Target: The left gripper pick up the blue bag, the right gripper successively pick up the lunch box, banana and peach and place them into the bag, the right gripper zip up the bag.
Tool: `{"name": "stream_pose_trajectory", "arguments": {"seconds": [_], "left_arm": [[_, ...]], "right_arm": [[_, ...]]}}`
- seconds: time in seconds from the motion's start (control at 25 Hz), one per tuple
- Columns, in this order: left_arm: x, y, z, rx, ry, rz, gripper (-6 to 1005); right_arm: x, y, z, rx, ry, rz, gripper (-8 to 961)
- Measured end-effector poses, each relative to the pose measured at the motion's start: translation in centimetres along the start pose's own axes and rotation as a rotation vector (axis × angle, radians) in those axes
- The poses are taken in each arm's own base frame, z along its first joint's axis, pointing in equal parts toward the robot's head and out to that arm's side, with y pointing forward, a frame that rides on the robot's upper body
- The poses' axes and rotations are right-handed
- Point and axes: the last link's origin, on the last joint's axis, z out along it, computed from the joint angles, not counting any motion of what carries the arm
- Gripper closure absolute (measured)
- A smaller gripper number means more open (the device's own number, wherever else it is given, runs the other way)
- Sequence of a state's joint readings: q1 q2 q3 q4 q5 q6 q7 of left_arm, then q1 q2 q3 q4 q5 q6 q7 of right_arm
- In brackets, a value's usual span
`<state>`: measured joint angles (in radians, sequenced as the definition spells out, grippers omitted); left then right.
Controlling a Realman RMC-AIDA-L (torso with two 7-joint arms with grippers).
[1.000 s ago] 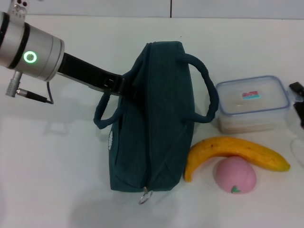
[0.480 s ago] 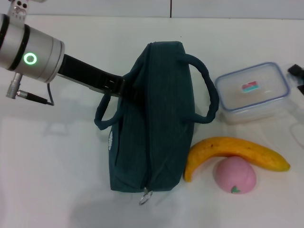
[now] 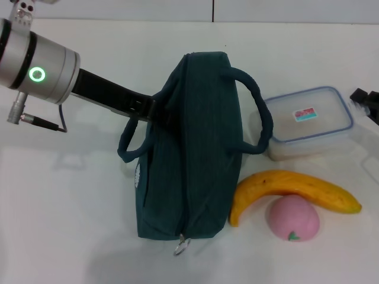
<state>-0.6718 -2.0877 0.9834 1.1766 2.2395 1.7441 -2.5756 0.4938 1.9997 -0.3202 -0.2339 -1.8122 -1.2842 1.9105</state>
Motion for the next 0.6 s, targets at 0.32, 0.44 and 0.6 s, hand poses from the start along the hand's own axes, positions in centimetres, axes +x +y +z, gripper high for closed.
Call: {"name": "stream_pose_trajectory", "arguments": {"seconds": [0.32, 0.44, 0.6], "left_arm": [[-0.03, -0.02, 0.00, 0.000, 0.000, -0.001, 948], [-0.05, -0.03, 0.00, 0.000, 0.000, -0.002, 948], [-0.08, -0.05, 0.02, -0.001, -0.001, -0.003, 948]], "right_arm": [[-0.97, -0.45, -1.19, 0.016, -0.051, -0.036, 868], [-0.87, -0.32, -1.07, 0.010, -0.045, -0.057, 868], [-0.75, 0.09, -0.71, -0.006, -0.015, -0.101, 830]]}}
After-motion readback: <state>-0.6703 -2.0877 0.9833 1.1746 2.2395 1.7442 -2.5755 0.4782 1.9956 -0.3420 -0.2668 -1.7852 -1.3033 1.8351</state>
